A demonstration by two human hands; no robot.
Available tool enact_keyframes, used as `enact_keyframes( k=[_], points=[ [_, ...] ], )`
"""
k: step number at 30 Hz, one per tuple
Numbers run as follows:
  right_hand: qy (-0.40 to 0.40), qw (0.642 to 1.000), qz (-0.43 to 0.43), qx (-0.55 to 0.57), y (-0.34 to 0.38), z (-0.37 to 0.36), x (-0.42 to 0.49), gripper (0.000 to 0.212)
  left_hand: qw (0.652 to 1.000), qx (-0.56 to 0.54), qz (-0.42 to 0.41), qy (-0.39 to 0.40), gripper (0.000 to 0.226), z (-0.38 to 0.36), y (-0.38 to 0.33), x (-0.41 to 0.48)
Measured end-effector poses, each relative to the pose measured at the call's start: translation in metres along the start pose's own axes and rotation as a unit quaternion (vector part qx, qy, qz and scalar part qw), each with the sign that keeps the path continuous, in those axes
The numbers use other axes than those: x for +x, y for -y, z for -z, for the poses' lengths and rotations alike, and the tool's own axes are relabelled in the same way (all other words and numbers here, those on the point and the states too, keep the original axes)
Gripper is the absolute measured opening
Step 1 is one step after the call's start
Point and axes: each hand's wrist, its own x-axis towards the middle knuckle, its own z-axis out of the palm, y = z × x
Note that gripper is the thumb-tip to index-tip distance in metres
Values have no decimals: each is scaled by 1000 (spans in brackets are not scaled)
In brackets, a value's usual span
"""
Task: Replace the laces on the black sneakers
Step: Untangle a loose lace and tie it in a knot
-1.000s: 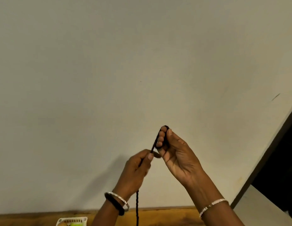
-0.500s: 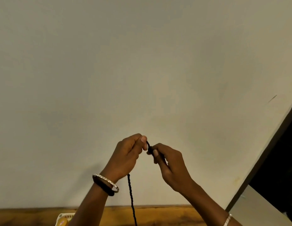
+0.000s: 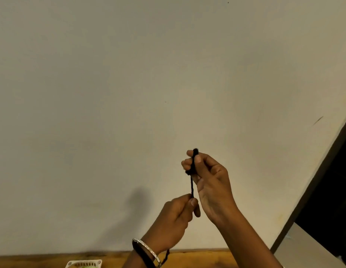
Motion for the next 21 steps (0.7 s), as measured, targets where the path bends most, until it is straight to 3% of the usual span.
enact_keyframes(
  k=[2,4,5,7,9,11,14,16,19,21],
  points=[
    [4,972,100,-214,-10,8,-3,16,1000,-4,-10,-15,44,7,-8,0],
    [44,904,195,-379,-23,20,-6,15,998,-7,-22,-53,44,23,-17,1],
    [75,876,218,-423,-29,26,-8,15,997,4,-27,-74,44,33,-18,2],
    [131,857,207,-454,-35,30,-16,19,993,43,-29,-107,42,49,-18,5],
    [169,877,145,-427,-33,28,-25,24,989,74,-29,-123,40,56,-18,6],
    [183,918,65,-345,-25,22,-32,31,990,51,-21,-130,40,55,-15,7],
    [174,972,-43,-153,-8,10,-35,36,992,6,-22,-127,45,46,-6,7],
    [152,983,-104,-15,3,-1,-35,37,994,-16,-10,-106,45,38,-2,7],
    [73,985,-113,108,11,-15,-28,33,994,-64,28,-89,45,24,-6,1],
    [39,992,-70,102,11,-17,-21,29,995,-58,32,-72,47,19,-8,-3]
  ],
)
